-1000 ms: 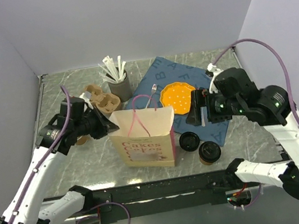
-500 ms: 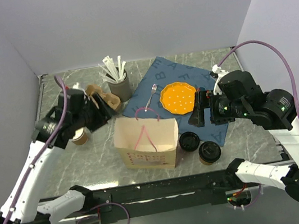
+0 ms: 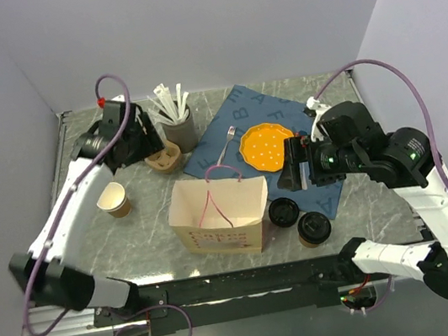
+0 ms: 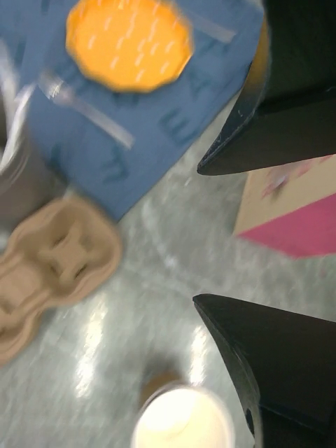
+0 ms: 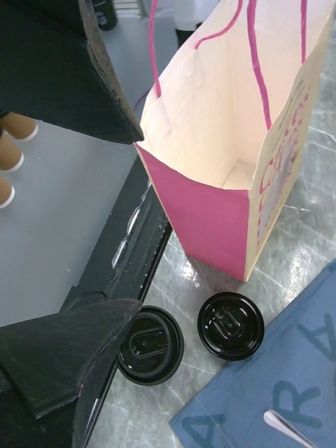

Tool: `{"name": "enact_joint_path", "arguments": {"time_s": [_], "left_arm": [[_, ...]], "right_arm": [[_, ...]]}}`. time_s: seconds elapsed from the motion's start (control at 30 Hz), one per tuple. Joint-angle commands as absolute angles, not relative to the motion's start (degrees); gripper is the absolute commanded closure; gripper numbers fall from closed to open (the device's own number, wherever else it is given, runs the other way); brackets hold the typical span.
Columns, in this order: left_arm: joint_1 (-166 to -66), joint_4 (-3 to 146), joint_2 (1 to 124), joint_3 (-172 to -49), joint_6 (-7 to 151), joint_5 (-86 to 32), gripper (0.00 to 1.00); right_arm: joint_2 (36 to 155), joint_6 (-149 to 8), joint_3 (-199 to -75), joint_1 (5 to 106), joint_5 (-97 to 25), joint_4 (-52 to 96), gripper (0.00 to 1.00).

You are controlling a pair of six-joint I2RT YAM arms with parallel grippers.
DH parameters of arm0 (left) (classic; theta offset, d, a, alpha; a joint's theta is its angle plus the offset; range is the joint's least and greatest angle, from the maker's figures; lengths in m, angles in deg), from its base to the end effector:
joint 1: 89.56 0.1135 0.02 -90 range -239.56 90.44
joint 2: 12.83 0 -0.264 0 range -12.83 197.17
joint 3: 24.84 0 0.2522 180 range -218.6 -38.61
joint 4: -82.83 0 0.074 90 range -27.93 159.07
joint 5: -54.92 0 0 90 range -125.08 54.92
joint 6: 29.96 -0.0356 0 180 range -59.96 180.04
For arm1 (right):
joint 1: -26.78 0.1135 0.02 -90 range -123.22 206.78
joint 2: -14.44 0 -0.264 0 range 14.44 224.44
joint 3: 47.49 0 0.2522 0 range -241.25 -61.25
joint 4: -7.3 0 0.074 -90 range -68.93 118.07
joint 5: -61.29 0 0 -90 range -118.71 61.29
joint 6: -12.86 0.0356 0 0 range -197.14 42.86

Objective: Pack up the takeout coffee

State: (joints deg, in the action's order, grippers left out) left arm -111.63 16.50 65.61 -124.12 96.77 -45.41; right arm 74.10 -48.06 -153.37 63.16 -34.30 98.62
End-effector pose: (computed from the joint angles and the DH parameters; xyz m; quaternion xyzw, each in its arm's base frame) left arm 0.2612 -0.0990 0.3841 -0.1514 0.9099 -0.1126 0.3695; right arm 0.1094 0.0849 0.4459 -0.0774 0.9201 0.2441 0.2965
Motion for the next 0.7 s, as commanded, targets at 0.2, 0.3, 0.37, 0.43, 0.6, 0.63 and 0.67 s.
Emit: {"name": "enact_joint_path", "arguments": {"time_s": [0.2, 0.3, 0.37, 0.43, 0.6, 0.63, 0.67], "left_arm": [[-97.21, 23.37, 81.29, -133.87, 93.77, -47.55, 0.28], [-97.21, 19.87, 87.09, -138.61, 100.34, -51.68, 0.29], [-97.29, 16.27, 91.38, -142.30, 104.84, -53.63, 0.31], [-97.56, 17.12, 93.51, -143.63, 105.48, -49.36, 0.31], [-98.09, 30.31, 93.61, -139.42, 86.90, -41.51, 0.32], [-97.82, 30.57, 94.04, -139.50, 83.54, -40.19, 0.32], [-97.74, 31.10, 94.13, -139.16, 75.32, -35.92, 0.32]], "right_arm": [[74.99, -51.48, -156.25, 63.35, -34.17, 99.55, 0.01], [75.52, -50.33, -156.44, 63.35, -33.20, 99.82, 0.01], [76.48, -48.85, -156.70, 63.35, -33.11, 99.73, 0.01], [79.02, -48.05, -159.41, 63.43, -33.10, 101.13, 0.01], [82.02, -46.73, -161.96, 63.61, -33.11, 100.60, 0.02], [82.63, -46.73, -162.84, 63.44, -32.93, 101.13, 0.02], [83.08, -46.81, -164.24, 63.43, -32.67, 101.39, 0.02]]}}
